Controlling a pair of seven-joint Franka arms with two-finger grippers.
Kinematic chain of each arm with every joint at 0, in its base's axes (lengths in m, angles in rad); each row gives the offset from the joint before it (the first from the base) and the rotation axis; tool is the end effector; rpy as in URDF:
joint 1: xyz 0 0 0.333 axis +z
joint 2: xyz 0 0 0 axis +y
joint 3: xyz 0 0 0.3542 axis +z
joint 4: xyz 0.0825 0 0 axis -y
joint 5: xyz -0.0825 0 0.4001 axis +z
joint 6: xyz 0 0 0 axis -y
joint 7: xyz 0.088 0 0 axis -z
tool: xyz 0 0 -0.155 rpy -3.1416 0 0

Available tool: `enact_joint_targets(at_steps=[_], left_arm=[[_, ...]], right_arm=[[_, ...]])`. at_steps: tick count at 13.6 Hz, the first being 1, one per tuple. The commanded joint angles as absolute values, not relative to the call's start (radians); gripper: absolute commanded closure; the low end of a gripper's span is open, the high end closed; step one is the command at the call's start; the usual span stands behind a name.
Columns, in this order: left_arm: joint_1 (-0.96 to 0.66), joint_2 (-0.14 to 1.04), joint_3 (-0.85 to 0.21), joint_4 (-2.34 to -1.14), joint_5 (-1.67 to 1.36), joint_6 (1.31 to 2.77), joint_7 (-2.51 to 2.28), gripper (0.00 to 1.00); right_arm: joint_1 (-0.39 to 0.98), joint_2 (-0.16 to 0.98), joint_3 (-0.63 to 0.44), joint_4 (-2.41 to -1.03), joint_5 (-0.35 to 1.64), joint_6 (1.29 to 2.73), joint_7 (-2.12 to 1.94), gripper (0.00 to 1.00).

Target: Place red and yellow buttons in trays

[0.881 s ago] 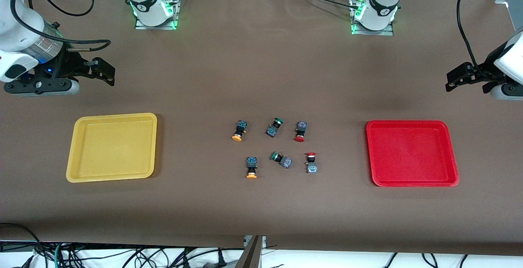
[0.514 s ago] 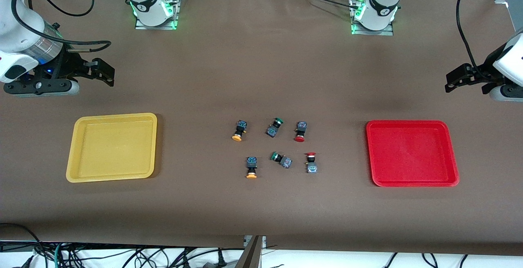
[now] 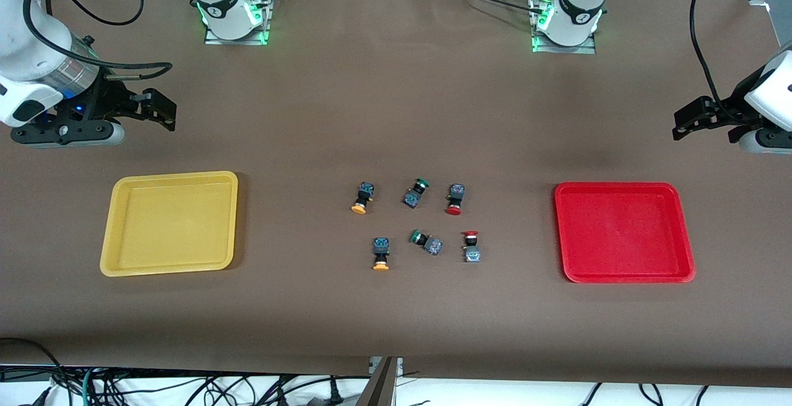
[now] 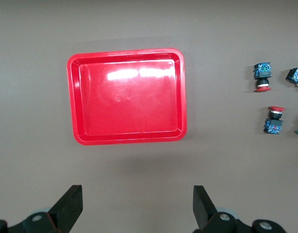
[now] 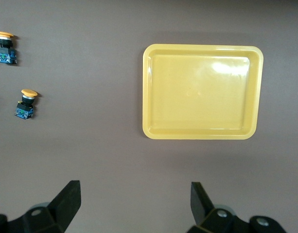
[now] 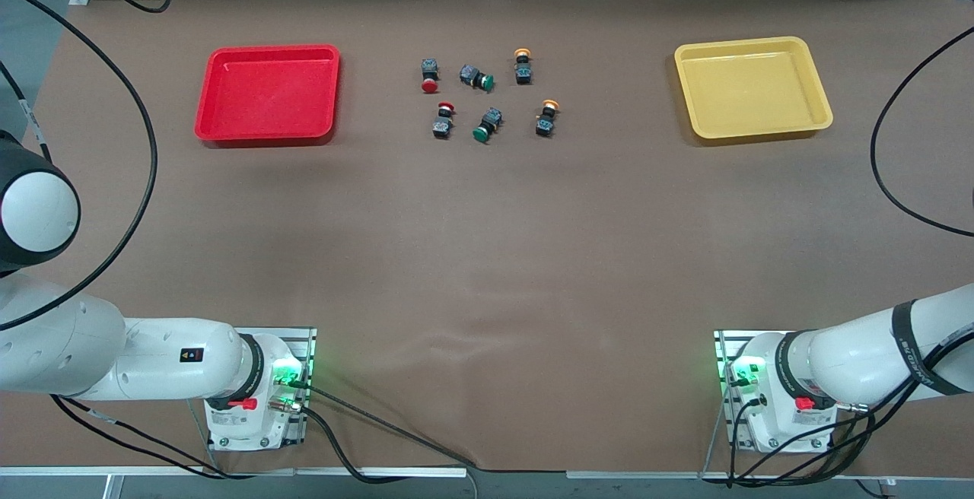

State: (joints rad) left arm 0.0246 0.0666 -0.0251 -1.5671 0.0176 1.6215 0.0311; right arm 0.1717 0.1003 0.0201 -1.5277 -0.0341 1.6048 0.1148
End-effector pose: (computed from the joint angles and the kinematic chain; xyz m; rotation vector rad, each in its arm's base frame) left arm 0.5965 0.0028 0.5821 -3.1254 0.0509 0.0194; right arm 0.5961 0.1099 0.5797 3.1039 0.1219 -0.0280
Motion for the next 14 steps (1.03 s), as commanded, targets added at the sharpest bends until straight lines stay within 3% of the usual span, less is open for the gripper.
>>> enact_joint_targets(at_steps=[1,12,14], left_arm=[[0.035,0.08,-0.038,-1.54,0.023,1.602,0.041,0.0],[0.037,0.103,-0.038,-1.551,0.021,1.529,0.097,0.0],[0.0,0.161,-0.044,-1.54,0.011,1.545,0.086,0.0]], right_arm=[[0.169,0.11,0.028,-1.502,-0.049,1.598,0.107,0.0],[0.167,0.114,0.028,-1.502,-0.049,1.601,0.107,0.0],[0.166,0.114,0.028,-1.502,-0.049,1.601,0.107,0.0]])
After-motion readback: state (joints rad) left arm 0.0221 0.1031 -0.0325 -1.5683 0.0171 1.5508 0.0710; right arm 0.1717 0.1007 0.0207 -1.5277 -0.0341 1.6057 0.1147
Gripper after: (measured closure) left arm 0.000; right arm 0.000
